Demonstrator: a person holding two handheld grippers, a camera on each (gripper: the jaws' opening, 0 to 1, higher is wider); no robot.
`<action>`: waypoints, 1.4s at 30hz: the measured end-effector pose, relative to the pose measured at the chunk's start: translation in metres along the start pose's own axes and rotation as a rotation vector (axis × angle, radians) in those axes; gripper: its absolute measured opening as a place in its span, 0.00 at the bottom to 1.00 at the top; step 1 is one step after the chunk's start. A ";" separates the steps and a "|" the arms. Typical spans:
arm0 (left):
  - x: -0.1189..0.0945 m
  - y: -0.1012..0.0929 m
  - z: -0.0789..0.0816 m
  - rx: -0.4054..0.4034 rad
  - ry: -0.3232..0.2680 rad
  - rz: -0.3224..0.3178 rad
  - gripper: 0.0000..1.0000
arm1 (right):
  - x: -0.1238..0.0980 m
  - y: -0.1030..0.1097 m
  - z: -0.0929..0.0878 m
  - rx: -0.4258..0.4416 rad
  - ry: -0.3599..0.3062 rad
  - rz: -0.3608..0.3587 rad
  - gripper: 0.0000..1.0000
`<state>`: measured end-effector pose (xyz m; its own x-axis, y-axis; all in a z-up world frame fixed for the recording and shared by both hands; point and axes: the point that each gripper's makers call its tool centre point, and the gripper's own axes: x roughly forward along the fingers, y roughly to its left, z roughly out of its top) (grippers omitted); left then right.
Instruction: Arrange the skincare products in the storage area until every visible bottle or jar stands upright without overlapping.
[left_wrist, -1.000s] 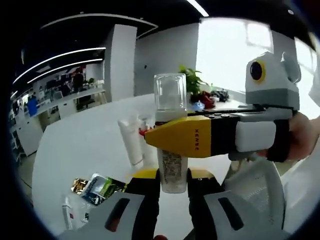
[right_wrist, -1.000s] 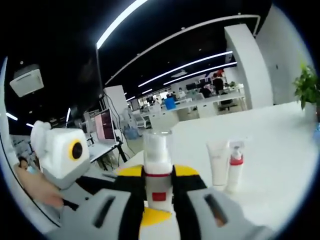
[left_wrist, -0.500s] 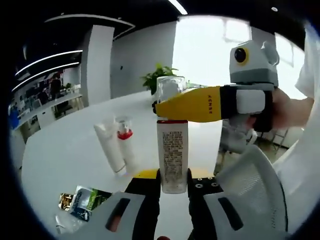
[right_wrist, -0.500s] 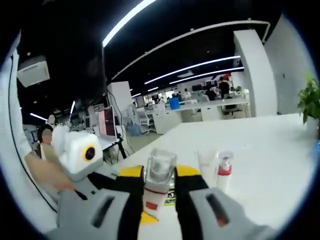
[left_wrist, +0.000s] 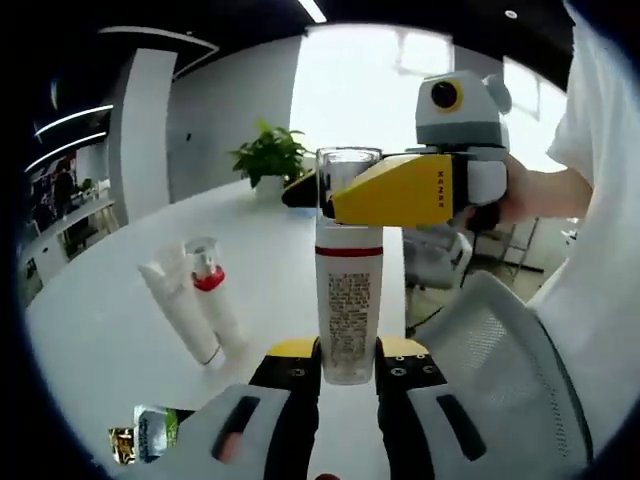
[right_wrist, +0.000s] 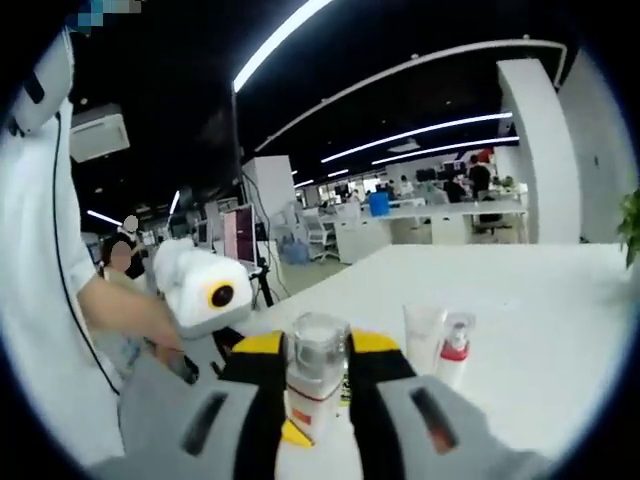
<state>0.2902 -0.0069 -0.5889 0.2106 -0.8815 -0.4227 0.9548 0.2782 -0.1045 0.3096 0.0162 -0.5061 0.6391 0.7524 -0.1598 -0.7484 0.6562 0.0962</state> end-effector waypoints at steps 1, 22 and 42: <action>0.002 0.001 0.000 0.002 0.005 0.000 0.18 | 0.001 -0.001 -0.001 -0.016 0.004 -0.007 0.22; 0.061 0.038 -0.037 0.055 0.100 -0.043 0.17 | 0.017 -0.059 -0.078 -0.002 0.160 -0.223 0.22; 0.086 0.044 -0.076 0.085 0.160 -0.121 0.17 | 0.024 -0.070 -0.124 0.001 0.281 -0.284 0.22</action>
<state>0.3346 -0.0418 -0.6982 0.0638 -0.8327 -0.5500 0.9868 0.1349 -0.0898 0.3557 -0.0190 -0.6389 0.7471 0.4954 -0.4432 -0.5483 0.8362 0.0105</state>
